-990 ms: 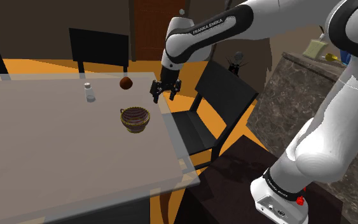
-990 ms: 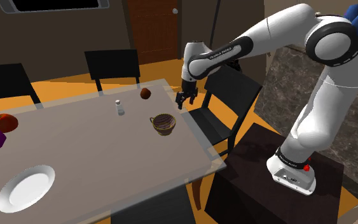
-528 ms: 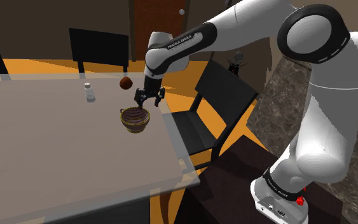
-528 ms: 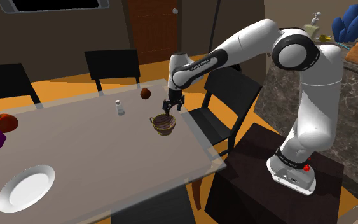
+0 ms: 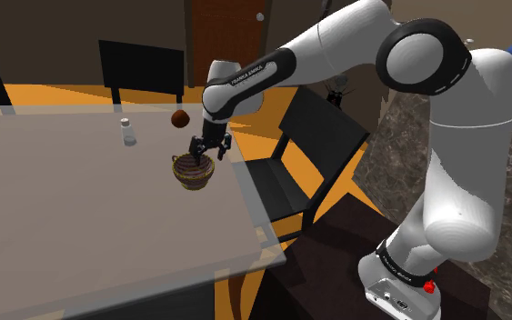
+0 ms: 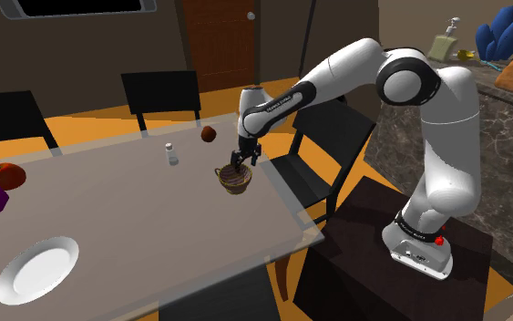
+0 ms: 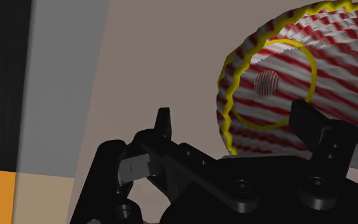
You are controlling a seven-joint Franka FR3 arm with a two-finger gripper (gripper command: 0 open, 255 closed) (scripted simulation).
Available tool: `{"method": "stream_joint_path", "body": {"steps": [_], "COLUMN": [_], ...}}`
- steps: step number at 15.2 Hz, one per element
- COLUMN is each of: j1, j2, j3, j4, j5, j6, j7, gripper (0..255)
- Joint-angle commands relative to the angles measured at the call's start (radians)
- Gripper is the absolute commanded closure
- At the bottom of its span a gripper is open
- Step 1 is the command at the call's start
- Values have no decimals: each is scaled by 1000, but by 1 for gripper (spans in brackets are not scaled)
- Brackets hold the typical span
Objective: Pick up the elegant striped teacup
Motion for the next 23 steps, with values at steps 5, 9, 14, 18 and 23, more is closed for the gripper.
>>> {"method": "stream_joint_path", "body": {"steps": [5, 9, 14, 18, 23], "j1": [0, 1, 0, -1, -2], "j2": [14, 14, -5, -36, -72], "j3": [0, 0, 0, 0, -1], "j4": [-1, 1, 2, 12, 30], "j5": [0, 0, 0, -2, -4], "j6": [15, 14, -6, -47, -100], "j7": [-3, -2, 1, 9, 18], "gripper": [255, 255, 255, 255, 255]}}
